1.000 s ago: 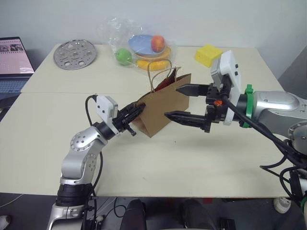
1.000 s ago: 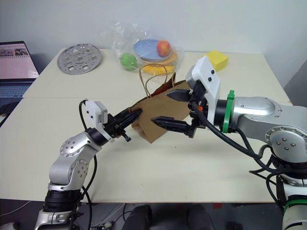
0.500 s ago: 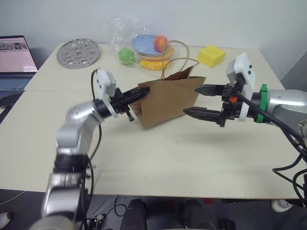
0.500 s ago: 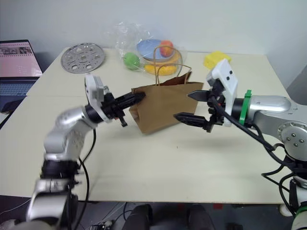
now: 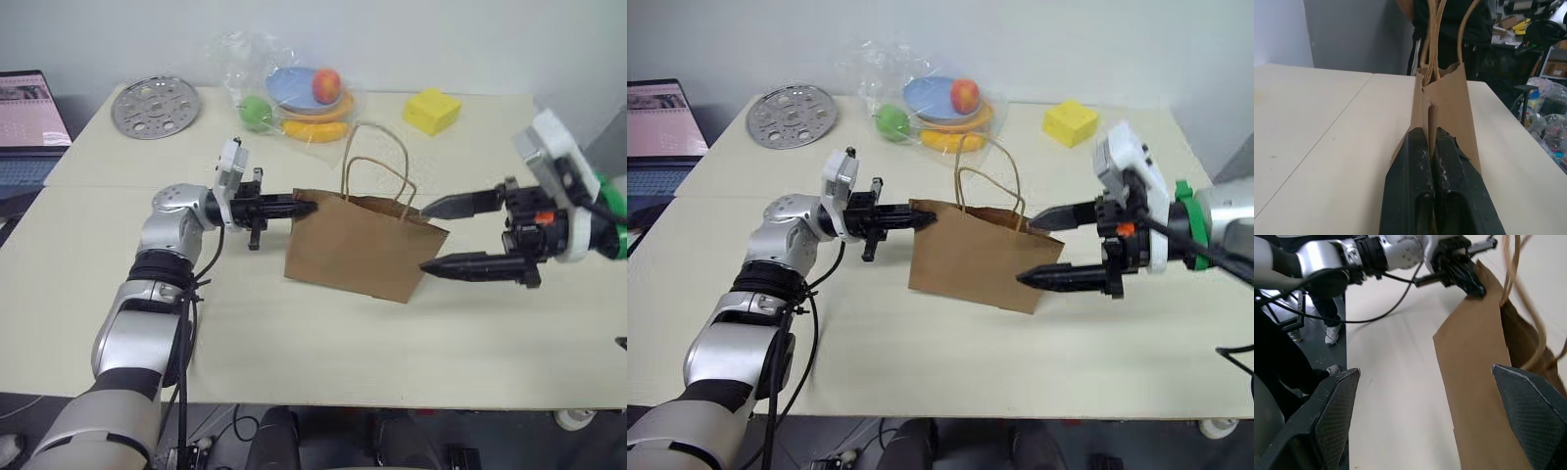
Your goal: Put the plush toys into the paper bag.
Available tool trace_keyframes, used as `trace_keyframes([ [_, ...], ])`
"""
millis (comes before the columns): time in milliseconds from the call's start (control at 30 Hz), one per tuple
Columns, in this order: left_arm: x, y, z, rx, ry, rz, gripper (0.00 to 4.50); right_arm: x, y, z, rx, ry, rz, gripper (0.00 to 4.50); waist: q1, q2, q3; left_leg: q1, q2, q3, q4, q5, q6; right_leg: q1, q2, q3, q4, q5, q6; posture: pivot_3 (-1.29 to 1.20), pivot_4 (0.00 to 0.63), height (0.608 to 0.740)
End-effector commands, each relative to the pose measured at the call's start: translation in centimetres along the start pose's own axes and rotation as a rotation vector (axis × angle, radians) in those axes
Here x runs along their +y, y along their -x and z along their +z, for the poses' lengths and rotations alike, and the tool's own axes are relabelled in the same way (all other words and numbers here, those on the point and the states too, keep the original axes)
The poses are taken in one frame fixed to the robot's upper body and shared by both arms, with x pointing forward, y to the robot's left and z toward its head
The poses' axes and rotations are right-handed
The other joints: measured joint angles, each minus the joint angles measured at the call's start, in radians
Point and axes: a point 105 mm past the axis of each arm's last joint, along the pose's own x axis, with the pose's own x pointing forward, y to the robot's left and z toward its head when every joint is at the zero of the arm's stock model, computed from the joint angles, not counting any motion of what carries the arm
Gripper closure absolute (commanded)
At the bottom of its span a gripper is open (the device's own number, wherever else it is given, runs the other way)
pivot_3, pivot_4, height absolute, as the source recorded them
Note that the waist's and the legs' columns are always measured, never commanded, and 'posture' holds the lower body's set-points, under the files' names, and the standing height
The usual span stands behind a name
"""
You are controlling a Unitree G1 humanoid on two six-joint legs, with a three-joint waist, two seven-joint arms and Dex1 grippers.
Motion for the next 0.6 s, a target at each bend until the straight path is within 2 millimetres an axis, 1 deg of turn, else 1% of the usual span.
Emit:
trace_keyframes([
  [33, -0.2, 0.2, 0.3, -0.033, -0.056, 0.0, 4.46, -0.8, 1.6, 0.7, -0.048, 0.044, -0.145, 0.0, 0.0, 0.0, 0.0, 0.0, 0.0, 0.0, 0.0, 0.0, 0.0, 0.0, 0.0, 0.0, 0.001, 0.0, 0.0, 0.0, 0.15, 0.74],
  [100, -0.5, 0.8, 0.1, -0.056, -0.055, 0.02, 4.46, -1.5, 2.7, 0.3, -0.039, 0.057, -0.224, 0.0, -0.001, 0.0, 0.0, 0.0, 0.0, 0.0, 0.001, 0.0, 0.0, 0.0, 0.0, 0.0, 0.003, 0.0, 0.0, 0.0, 0.15, 0.74],
  [167, -1.1, 1.0, -0.4, -0.068, -0.052, 0.021, 4.46, -1.7, 3.4, 0.1, -0.034, 0.062, -0.247, 0.0, -0.002, 0.0, 0.0, 0.001, 0.0, 0.0, 0.001, 0.0, 0.0, 0.0, 0.0, 0.0, 0.004, 0.0, 0.0, 0.0, 0.15, 0.74],
  [233, -1.5, 1.0, -0.8, -0.066, -0.048, 0.016, 4.46, -1.5, 3.3, 0.0, -0.028, 0.074, -0.234, 0.0, -0.006, 0.0, 0.0, 0.001, 0.0, 0.0, 0.001, 0.0, 0.0, 0.0, 0.0, 0.001, 0.004, 0.0, 0.0, 0.0, 0.15, 0.74],
  [300, -1.7, 0.9, -0.9, -0.051, -0.058, 0.009, 4.46, -1.2, 3.0, 0.4, -0.05, 0.076, -0.202, 0.0, -0.005, 0.0, 0.0, 0.002, 0.0, 0.0, 0.001, 0.0, 0.0, 0.0, 0.001, 0.001, 0.005, 0.0, 0.0, 0.0, 0.15, 0.74],
  [400, -1.8, 0.9, -0.7, -0.045, -0.071, 0.002, 4.46, -1.1, 2.8, 0.5, -0.038, 0.085, -0.182, 0.0, -0.004, 0.0, 0.0, 0.002, 0.0, 0.0, 0.002, 0.0, 0.0, 0.0, 0.001, 0.001, 0.005, 0.0, 0.0, 0.0, 0.15, 0.74],
  [500, -1.7, 1.0, -0.1, -0.046, -0.071, 0.0, 3.85, -1.4, 2.9, 0.3, -0.033, 0.086, -0.189, 0.0, -0.004, 0.0, 0.0, 0.002, 0.0, 0.0, 0.002, 0.0, 0.0, 0.0, 0.001, 0.001, 0.005, 0.0, 0.0, 0.0, 0.15, 0.74],
  [600, -1.8, 1.1, 0.1, -0.025, -0.074, -0.011, 2.96, -1.5, 2.7, 0.1, -0.035, 0.084, -0.182, 0.0, -0.004, 0.0, 0.0, 0.002, 0.0, 0.0, 0.001, 0.0, 0.0, 0.0, 0.001, 0.001, 0.005, 0.0, 0.0, 0.0, 0.15, 0.74],
])
